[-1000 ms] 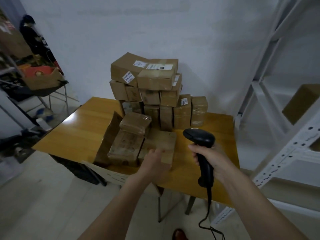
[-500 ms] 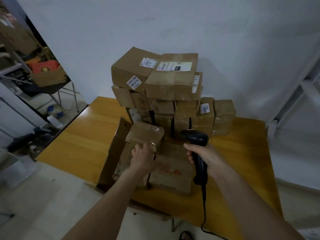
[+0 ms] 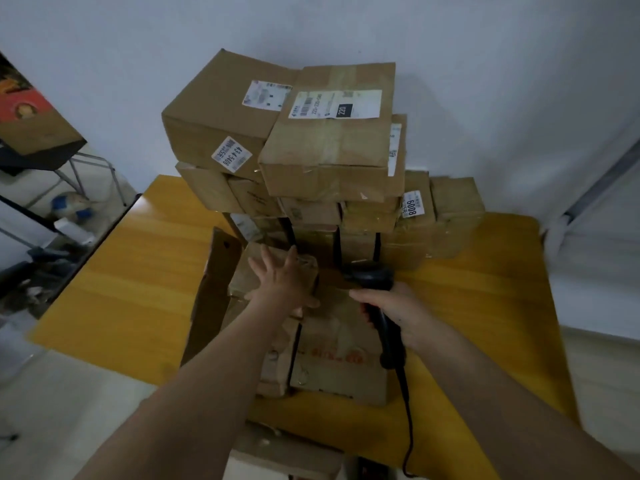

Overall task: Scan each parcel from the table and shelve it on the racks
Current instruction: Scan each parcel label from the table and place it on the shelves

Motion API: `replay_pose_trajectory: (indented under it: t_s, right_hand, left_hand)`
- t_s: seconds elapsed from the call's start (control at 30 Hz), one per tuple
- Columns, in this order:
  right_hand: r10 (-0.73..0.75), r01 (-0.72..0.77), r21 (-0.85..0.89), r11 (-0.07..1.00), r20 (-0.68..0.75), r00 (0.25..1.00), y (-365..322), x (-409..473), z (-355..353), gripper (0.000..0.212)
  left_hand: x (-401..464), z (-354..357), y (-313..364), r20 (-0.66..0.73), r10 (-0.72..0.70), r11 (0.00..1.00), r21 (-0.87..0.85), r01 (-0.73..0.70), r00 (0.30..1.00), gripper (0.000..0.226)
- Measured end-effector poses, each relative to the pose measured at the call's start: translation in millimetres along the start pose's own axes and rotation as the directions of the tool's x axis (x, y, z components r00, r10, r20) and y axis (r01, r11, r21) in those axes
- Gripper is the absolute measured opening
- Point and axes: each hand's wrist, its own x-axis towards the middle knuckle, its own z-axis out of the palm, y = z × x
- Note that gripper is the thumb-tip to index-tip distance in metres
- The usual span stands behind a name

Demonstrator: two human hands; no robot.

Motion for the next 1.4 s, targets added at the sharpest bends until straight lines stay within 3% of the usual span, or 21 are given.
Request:
replay_pose_trajectory:
  t_s: [0.1, 0.23, 0.4, 0.5, 0.6, 0.73, 0.9, 1.0, 1.1, 1.17, 1.23, 1.33, 1.4]
  right_hand:
    - [-0.01, 0.01, -0.004, 1.0, -0.015, 1.0, 1.4, 10.3, -1.2, 0.016]
    - [0.014, -0.014, 0.001, 1.0, -0.04, 0.999, 7.8, 21.5, 1.3, 0.019]
    - [0.099, -0.094, 0.042, 0.995, -0.126, 0.987, 9.6, 33.7, 15.1, 0.038]
    - [0.083, -0.062, 0.099, 0.993, -0.224, 0.971, 8.6, 37.0, 27.8, 0.031]
    - [0.084, -0.04, 0.154, 0.987, -0.294, 0.952, 7.1, 35.3, 37.4, 0.033]
    - [0.114, -0.048, 0.197, 0.979, -0.337, 0.934, 11.2, 27.0, 38.8, 0.034]
    - [0.106, -0.055, 0.145, 0.988, -0.372, 0.922, 30.3, 18.4, 44.4, 0.046]
    - [0.096, -0.031, 0.159, 0.987, -0.418, 0.904, 35.2, 17.8, 49.8, 0.044]
    - [0.058, 0.039, 0.2, 0.979, -0.457, 0.888, 34.9, 16.4, 54.8, 0.034]
    - [0.044, 0.074, 0.236, 0.969, -0.457, 0.888, 34.2, 12.8, 58.1, 0.033]
    - [0.016, 0.095, 0.23, 0.968, -0.438, 0.899, 34.7, 8.1, 61.8, 0.037]
    - [-0.018, 0.097, 0.185, 0.978, -0.388, 0.921, 35.6, 2.4, 69.6, 0.036]
    - [-0.018, 0.078, 0.171, 0.982, -0.325, 0.946, 35.0, -0.2, 75.5, 0.029]
  left_hand:
    - [26.3, -5.8, 5.1, 0.084, 0.006, 0.996, 0.089, -0.013, 0.996, 0.126]
    - [36.2, -8.2, 2.8, 0.078, -0.007, 0.999, -0.042, 0.01, 0.997, 0.107]
    - [5.6, 13.8, -22.1, -0.149, 0.12, 0.977, -0.159, -0.144, 0.982, 0.09]
    - [-21.4, 36.8, -38.3, -0.368, 0.26, 0.887, -0.273, -0.372, 0.893, 0.088]
    - [-38.7, 56.6, -44.8, -0.524, 0.418, 0.747, -0.267, -0.609, 0.742, 0.089]
    - [-40.7, 71.7, -53.0, -0.493, 0.499, 0.612, -0.382, -0.692, 0.713, 0.089]
    - [-41.5, 68.7, -68.7, -0.366, 0.655, 0.565, -0.343, -0.75, 0.661, 0.084]
    - [-52.0, 57.4, -68.6, -0.351, 0.618, 0.586, -0.392, -0.709, 0.704, 0.072]
    - [-62.5, 45.0, -51.9, -0.366, 0.418, 0.661, -0.505, -0.555, 0.831, 0.069]
    - [-64.9, 36.7, -38.1, -0.317, 0.273, 0.693, -0.59, -0.414, 0.908, 0.084]
    - [-62.8, 31.7, -30.4, -0.174, 0.187, 0.703, -0.664, -0.255, 0.967, 0.108]
    - [-57.8, 31.0, -32.2, -0.008, 0.111, 0.765, -0.637, -0.091, 0.994, 0.136]
    - [-54.2, 31.2, -35.3, 0.036, 0.054, 0.791, -0.612, -0.021, 0.998, 0.143]
